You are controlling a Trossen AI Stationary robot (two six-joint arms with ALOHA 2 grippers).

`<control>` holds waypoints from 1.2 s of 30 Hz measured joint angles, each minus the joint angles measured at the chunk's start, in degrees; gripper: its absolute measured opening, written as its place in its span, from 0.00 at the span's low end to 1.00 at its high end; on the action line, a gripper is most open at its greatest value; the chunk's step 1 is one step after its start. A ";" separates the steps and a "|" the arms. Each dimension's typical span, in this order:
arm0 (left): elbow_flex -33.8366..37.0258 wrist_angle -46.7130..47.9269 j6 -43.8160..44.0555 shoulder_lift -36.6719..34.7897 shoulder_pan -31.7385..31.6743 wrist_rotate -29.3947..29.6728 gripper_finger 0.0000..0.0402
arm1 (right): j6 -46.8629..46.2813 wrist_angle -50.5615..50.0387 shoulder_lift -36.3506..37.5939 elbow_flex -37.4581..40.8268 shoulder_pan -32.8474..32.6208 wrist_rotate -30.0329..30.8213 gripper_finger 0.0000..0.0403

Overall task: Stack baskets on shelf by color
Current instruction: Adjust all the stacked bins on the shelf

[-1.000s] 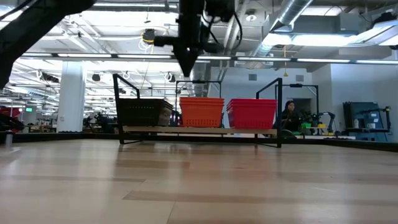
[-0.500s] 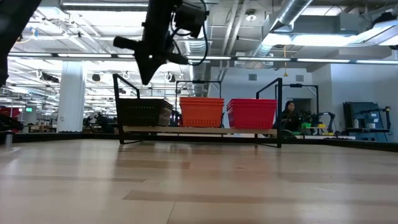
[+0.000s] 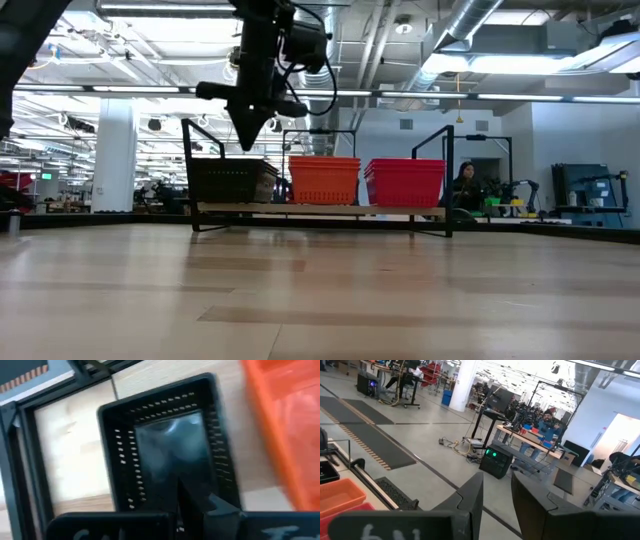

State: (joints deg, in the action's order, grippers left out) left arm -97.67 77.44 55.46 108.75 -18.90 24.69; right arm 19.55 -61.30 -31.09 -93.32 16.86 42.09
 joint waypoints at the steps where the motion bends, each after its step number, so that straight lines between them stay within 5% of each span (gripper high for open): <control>1: 0.21 0.16 -0.65 0.06 -0.60 -0.05 0.00 | 0.00 0.00 0.00 0.00 0.00 0.00 0.30; 16: 8.41 -10.76 -4.16 0.09 -3.30 -4.94 0.00 | -0.02 -0.22 0.00 0.00 0.00 0.00 0.30; 36: 8.70 -25.01 -13.97 0.09 -8.89 -1.43 0.00 | -0.09 -0.49 0.00 0.00 0.00 0.00 0.30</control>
State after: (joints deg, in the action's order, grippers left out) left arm -88.97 52.43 41.49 108.84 -27.80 23.26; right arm 19.46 -61.78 -31.09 -93.32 16.86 42.09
